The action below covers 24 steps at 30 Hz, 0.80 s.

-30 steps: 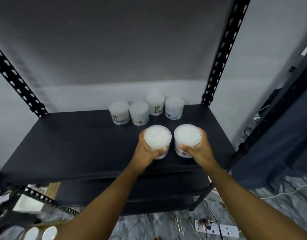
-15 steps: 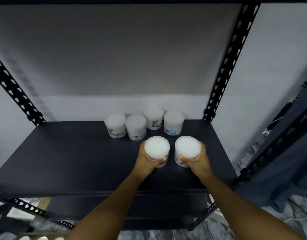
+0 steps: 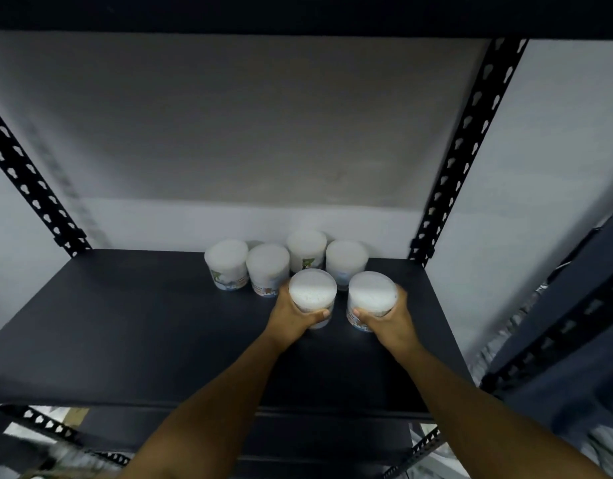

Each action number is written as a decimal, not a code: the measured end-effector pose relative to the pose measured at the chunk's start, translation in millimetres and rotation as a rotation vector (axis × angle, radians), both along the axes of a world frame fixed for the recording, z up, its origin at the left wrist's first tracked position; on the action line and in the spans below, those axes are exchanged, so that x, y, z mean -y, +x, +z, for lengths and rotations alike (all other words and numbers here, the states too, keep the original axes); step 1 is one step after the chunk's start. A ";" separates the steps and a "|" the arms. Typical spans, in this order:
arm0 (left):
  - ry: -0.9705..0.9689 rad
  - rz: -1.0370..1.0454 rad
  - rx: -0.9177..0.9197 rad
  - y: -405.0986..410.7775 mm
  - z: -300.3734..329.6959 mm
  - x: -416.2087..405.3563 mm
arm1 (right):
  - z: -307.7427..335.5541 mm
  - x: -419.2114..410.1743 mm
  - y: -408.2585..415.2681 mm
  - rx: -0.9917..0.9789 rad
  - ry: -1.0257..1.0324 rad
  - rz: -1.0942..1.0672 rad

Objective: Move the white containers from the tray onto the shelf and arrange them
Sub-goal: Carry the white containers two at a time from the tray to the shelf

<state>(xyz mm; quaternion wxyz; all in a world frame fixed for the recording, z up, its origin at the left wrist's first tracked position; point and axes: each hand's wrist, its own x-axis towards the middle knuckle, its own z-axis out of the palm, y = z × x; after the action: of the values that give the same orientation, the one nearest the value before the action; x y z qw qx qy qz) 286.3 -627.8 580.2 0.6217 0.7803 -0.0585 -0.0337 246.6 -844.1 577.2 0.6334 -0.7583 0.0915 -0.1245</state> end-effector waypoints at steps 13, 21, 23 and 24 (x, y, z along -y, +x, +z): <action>0.033 -0.039 0.010 30.6 5.8 7.7 | 6.4 14.9 34.8 -0.050 -0.048 0.013; 0.058 -0.022 0.035 39.9 5.1 11.0 | 3.8 18.6 44.0 -0.056 -0.061 -0.007; 0.066 -0.015 0.031 42.2 4.4 12.1 | 3.8 19.0 44.5 -0.056 -0.065 -0.008; 0.074 -0.012 0.031 43.1 4.3 12.4 | 4.2 18.9 44.6 -0.058 -0.067 -0.009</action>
<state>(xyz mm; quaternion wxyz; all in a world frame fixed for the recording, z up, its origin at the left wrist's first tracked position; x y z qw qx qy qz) 329.5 -640.1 584.6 0.5912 0.8029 -0.0715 -0.0272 291.2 -863.0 581.4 0.6040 -0.7820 0.1090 -0.1082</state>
